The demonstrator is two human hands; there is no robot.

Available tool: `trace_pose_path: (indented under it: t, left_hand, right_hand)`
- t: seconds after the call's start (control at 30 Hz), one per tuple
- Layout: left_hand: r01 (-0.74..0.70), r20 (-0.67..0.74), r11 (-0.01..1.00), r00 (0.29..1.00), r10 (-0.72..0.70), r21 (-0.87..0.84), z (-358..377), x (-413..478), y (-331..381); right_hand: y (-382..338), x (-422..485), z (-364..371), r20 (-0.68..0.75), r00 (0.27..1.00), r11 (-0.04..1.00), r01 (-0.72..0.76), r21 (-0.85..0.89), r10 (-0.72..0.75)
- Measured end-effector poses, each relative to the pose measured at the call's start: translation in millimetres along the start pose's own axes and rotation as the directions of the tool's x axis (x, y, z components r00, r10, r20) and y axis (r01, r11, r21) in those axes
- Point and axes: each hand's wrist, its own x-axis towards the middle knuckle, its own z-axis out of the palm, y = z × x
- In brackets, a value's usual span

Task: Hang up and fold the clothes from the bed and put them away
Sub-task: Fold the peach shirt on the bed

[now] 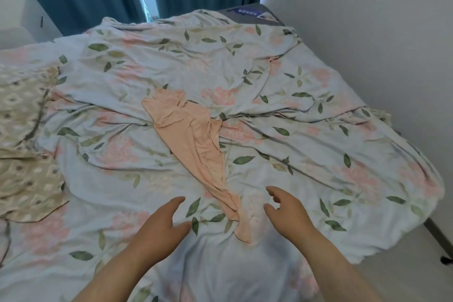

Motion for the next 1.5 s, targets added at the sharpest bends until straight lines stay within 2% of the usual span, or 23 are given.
trace_pose_path:
  t: [0.13,0.37,0.5,0.6,0.63,0.7,0.77,0.83,0.9,0.93,1.0,1.07,1.1,1.13,1.17,1.2,1.23,1.27,1.3,1.33,1.4,1.47,1.5]
  left_hand:
    - [0.060,0.051,0.990,0.997,-0.054,-0.125,41,54,-30]
    - [0.150,0.100,0.936,0.987,-0.124,-0.320,107,139,-82]
    - [0.111,0.038,0.911,0.994,-0.104,-0.397,117,186,-87]
    - [0.150,0.011,0.797,0.984,-0.178,-0.586,117,216,-77]
    - [0.149,-0.001,0.751,0.981,-0.195,-0.644,115,224,-72]
    - [0.146,-0.016,0.674,0.974,-0.227,-0.724,111,237,-63]
    - [0.152,-0.012,0.564,0.961,-0.278,-0.812,109,245,-56]
    - [0.141,-0.008,0.407,0.939,-0.344,-0.902,108,249,-52]
    - [0.092,-0.047,0.334,0.922,-0.385,-0.938,109,248,-50]
    - [0.068,-0.081,0.354,0.917,-0.391,-0.933,112,247,-51]
    - [0.033,-0.155,0.432,0.907,-0.392,-0.901,115,241,-52]
    - [-0.011,-0.250,0.543,0.896,-0.368,-0.840,115,233,-57]
    - [-0.035,-0.296,0.600,0.892,-0.343,-0.799,114,232,-59]
    - [-0.068,-0.336,0.643,0.891,-0.305,-0.763,113,231,-60]
    - [-0.107,-0.373,0.672,0.889,-0.265,-0.733,111,232,-62]
    - [-0.133,-0.408,0.703,0.881,-0.238,-0.698,108,236,-65]
    - [-0.128,-0.456,0.765,0.859,-0.233,-0.632,105,240,-69]
    - [-0.068,-0.517,0.863,0.824,-0.234,-0.500,99,245,-72]
    - [0.026,-0.560,0.954,0.805,-0.197,-0.298,94,250,-75]
    - [0.064,-0.563,0.996,0.822,-0.085,-0.056,89,255,-77]
    - [-0.056,-0.374,0.946,0.910,0.180,0.319,85,264,-78]
    - [-0.136,-0.136,0.860,0.963,0.231,0.492,83,270,-77]
    - [-0.142,-0.085,0.828,0.971,0.222,0.543,81,273,-78]
  right_hand:
    - [22,60,61,0.118,0.993,0.999,0.012,-0.030,-0.009]
    - [21,167,153,0.201,0.977,0.995,0.086,-0.058,-0.073]
    - [31,194,182,0.115,0.985,0.991,0.132,-0.020,-0.129]
    - [40,193,182,0.084,0.976,0.969,0.187,0.162,-0.202]
    - [43,191,179,0.105,0.974,0.962,0.177,0.207,-0.202]
    - [48,180,162,0.233,0.952,0.959,0.143,0.244,-0.201]
    - [54,164,143,0.452,0.874,0.982,0.132,0.139,-0.181]
    - [70,145,133,0.658,0.746,0.975,0.207,-0.079,-0.105]
    - [90,125,134,0.747,0.661,0.902,0.281,-0.328,0.066]
    - [101,115,135,0.736,0.658,0.863,0.270,-0.428,0.159]
    - [111,106,127,0.680,0.688,0.886,0.118,-0.449,0.253]
    - [116,108,120,0.647,0.714,0.915,0.023,-0.402,0.266]
    - [116,112,117,0.607,0.759,0.938,-0.014,-0.346,0.235]
    - [116,120,116,0.524,0.832,0.963,-0.048,-0.264,0.185]
    - [114,128,118,0.380,0.915,0.984,-0.081,-0.156,0.136]
    - [110,138,123,0.217,0.971,0.994,-0.093,-0.056,0.104]
    - [102,148,127,0.077,0.993,0.996,-0.090,0.016,0.088]
    - [93,158,131,-0.011,0.996,0.995,-0.091,0.047,0.091]
    - [85,168,135,-0.068,0.995,0.995,-0.075,0.074,0.080]
    - [76,176,139,-0.105,0.992,0.993,-0.060,0.106,0.071]
    - [63,185,147,-0.175,0.979,0.973,-0.062,0.223,0.102]
    - [52,183,152,-0.191,0.970,0.912,-0.061,0.405,0.150]
    - [50,178,154,-0.168,0.977,0.882,-0.037,0.470,0.131]
